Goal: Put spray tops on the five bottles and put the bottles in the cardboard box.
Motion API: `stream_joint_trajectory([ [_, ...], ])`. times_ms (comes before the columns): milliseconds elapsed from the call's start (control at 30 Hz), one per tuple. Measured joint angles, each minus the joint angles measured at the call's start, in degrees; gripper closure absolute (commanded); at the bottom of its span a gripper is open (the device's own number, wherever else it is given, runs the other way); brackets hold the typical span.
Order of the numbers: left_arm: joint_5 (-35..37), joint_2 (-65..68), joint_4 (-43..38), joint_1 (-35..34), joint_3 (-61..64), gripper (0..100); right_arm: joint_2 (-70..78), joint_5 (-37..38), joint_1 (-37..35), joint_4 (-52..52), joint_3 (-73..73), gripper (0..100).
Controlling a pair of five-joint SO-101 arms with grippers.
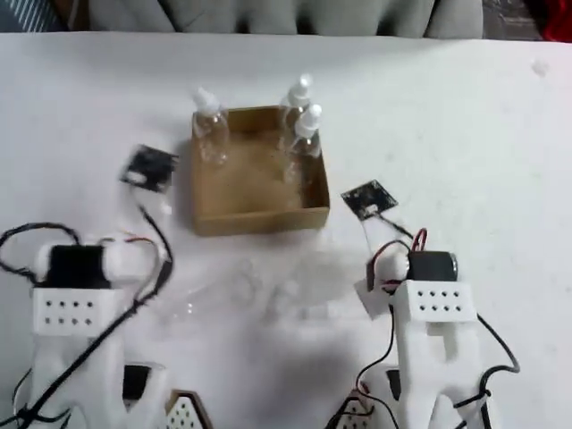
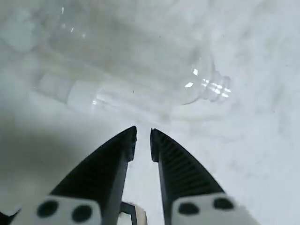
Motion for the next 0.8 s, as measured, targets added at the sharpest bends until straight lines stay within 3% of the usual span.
stream_joint_trajectory([
  [133, -0.09, 0.18, 0.88, 8.26, 0.0, 93, 0.0, 0.0, 0.18, 0.0, 0.0, 98.2],
  [333, -0.18, 0.18, -2.37, 18.46, 7.47, 74, 0.0, 0.0, 0.18, -0.53, 0.0, 98.2],
  [533, -0.79, 0.18, -13.19, 18.9, 17.85, 67, 0.0, 0.0, 0.18, -0.53, 0.0, 98.2],
  [800, -11.6, 0.35, -20.92, 11.69, 19.08, 62, 0.0, 0.0, 0.18, -0.53, 0.0, 98.1],
])
